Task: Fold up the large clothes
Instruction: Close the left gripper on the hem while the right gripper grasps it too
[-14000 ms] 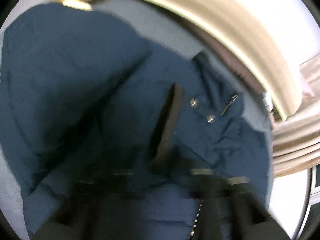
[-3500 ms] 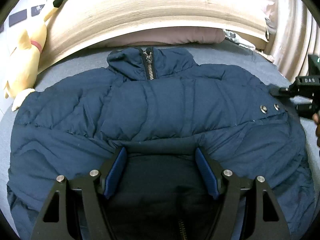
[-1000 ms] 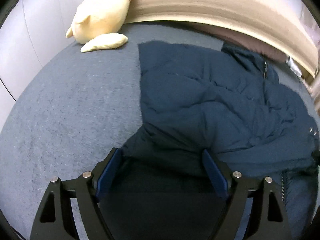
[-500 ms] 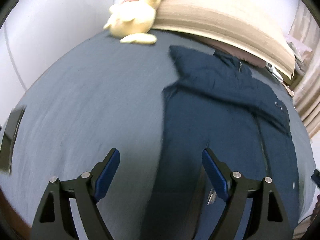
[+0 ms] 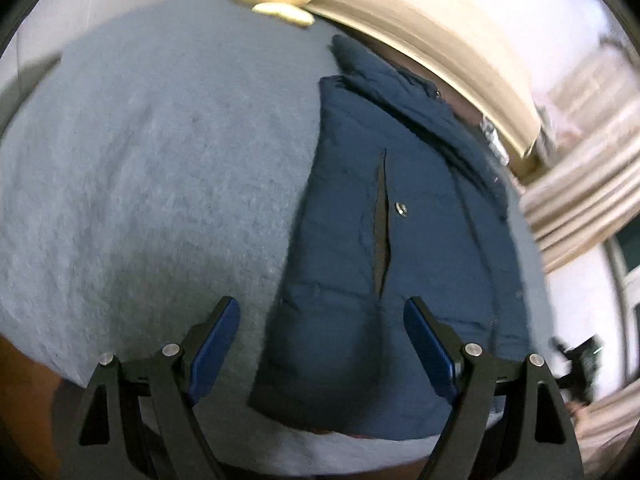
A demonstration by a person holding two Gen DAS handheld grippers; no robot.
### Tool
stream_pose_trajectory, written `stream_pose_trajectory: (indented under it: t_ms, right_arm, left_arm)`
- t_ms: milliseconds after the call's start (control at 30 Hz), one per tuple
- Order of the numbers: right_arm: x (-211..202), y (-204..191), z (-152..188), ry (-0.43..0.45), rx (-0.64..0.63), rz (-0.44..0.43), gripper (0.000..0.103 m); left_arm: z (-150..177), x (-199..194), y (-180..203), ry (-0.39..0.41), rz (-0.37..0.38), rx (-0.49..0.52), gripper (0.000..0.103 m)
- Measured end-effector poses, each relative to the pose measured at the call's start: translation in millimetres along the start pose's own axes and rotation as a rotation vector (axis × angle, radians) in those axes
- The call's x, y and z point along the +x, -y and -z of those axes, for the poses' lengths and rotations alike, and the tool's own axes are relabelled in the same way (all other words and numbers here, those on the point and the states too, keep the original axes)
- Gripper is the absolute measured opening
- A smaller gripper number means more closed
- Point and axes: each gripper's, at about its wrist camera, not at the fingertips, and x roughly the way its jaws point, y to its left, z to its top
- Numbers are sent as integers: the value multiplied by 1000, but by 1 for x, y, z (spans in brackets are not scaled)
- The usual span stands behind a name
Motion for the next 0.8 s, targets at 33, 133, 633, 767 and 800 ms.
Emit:
stream_pose_trajectory:
  t_ms: [33,133,633,767,800]
  right_arm:
    - [1,-2,0,-3,4,-24,91]
    - [3,-8,-3,1,-9,-78,91]
    - [21,1,-4,-50,45,-133,91]
    - [20,0,-2,-51,45,-138,91]
    - [19,0,-3,-50,44,-140,91]
  left_arm:
    - [-1,-4,-3,5,43,-26,84]
    - [-6,-10,-13,22,136,-69,84]
    - [-15,10,-10,-146,600,-160,92]
    - [-7,27,-7,-250,510,-174,90]
    - [-7,18,2,-212,572,-130,92]
